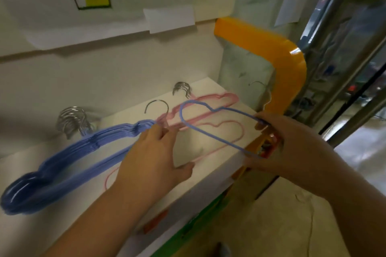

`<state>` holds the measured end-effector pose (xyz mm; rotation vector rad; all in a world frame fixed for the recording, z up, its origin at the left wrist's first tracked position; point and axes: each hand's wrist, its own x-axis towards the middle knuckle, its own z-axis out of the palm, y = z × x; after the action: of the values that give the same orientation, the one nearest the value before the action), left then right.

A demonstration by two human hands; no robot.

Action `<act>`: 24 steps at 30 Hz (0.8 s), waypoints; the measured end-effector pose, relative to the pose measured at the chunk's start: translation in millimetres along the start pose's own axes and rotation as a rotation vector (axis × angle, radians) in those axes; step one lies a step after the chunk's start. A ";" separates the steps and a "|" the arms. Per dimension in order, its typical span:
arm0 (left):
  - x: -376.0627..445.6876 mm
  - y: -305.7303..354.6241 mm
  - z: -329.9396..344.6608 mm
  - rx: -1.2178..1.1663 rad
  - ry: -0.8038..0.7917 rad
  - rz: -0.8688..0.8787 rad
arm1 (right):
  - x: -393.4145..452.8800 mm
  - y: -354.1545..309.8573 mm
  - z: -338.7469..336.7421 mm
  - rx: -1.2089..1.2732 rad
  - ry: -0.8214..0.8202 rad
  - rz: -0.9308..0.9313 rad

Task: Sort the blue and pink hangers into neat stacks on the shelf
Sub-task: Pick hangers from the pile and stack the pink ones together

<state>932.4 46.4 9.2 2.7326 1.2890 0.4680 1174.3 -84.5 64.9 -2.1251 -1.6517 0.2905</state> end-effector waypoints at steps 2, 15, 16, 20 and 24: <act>25.2 4.2 0.7 0.039 0.013 -0.022 | 32.2 11.2 -2.0 0.040 -0.034 -0.046; 203.3 48.7 61.5 0.199 -0.177 -0.074 | 160.8 65.4 -15.8 0.130 -0.112 -0.297; 207.7 47.0 67.2 0.187 -0.204 -0.098 | 164.2 67.7 -15.9 0.129 -0.104 -0.314; 207.0 31.5 81.1 0.113 -0.272 -0.175 | 176.0 74.1 -17.0 0.121 -0.139 -0.351; 196.2 26.2 80.7 0.051 -0.272 -0.194 | 183.5 76.6 -14.4 0.099 -0.200 -0.366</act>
<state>1094.1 184.0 -15.5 2.5604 1.4845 0.0447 1296.0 73.3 60.4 -1.7251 -2.0532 0.4694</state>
